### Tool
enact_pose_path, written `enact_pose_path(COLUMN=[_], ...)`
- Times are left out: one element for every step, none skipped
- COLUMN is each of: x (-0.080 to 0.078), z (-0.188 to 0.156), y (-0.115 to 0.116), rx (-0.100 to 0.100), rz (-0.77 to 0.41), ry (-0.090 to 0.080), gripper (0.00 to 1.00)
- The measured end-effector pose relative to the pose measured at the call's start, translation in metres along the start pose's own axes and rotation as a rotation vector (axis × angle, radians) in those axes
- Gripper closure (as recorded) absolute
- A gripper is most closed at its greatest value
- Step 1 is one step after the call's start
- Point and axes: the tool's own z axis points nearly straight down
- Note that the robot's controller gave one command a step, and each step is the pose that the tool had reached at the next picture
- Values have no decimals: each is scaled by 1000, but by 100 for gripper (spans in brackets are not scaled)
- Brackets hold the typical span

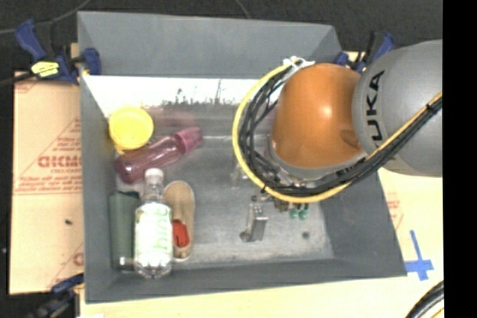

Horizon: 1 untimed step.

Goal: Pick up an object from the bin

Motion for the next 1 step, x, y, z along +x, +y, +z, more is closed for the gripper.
enact_pose_path(x=[0], z=[0], y=[0], rx=[0], rz=[1], ry=[0], gripper=[0])
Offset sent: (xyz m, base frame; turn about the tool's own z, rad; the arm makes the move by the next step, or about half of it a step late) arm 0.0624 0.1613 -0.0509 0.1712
